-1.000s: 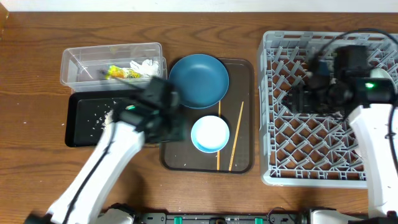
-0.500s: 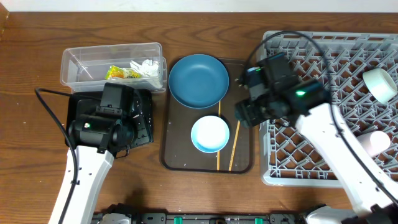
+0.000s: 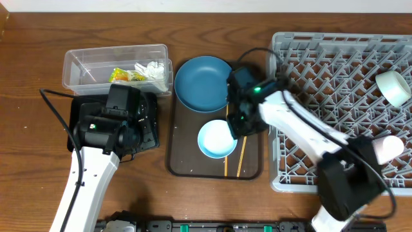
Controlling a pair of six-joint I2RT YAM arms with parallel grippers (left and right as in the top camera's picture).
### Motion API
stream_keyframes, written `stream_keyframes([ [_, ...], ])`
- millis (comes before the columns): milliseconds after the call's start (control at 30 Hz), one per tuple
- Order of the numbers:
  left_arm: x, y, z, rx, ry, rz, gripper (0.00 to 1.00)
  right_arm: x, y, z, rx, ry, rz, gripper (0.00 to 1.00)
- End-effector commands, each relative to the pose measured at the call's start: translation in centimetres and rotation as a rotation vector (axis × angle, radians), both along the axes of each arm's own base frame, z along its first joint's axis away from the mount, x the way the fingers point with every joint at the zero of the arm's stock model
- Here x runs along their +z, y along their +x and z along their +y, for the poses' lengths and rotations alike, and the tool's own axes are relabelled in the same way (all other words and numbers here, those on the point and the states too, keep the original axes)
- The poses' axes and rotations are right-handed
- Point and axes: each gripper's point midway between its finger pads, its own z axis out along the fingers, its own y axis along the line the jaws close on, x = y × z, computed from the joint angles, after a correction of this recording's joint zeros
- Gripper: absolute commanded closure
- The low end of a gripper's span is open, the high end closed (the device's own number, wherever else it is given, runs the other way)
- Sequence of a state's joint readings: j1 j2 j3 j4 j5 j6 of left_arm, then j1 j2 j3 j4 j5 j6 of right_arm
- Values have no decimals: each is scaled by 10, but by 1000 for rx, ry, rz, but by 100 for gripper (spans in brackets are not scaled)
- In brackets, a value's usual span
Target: Sort waste into correct bins and load items into the dishwasher rack
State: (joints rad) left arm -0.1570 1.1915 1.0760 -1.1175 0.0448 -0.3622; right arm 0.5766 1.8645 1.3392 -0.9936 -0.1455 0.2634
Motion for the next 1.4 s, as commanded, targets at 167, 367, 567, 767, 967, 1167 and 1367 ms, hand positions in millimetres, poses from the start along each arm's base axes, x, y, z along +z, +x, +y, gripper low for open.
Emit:
stream_keyframes([
  [167, 1, 3, 5, 3, 21, -6, 34, -22, -9, 12, -25, -14, 57, 92],
  [367, 1, 3, 5, 3, 21, -6, 34, 2, 7, 6, -63, 18, -10, 99],
  [567, 1, 3, 5, 3, 21, -6, 34, 59, 37, -30, -148, 12, -212, 99],
  [767, 1, 3, 4, 3, 21, -6, 34, 136, 66, -113, -328, -139, -534, 99],
  [967, 1, 3, 4, 3, 21, -7, 34, 199, 76, -204, -499, -380, -787, 99],
  [1167, 2, 4, 4, 3, 20, -13, 34, 238, 74, -288, -699, -707, -917, 99],
  [1367, 2, 4, 4, 3, 20, -13, 34, 265, 67, -343, -858, -960, -977, 99],
])
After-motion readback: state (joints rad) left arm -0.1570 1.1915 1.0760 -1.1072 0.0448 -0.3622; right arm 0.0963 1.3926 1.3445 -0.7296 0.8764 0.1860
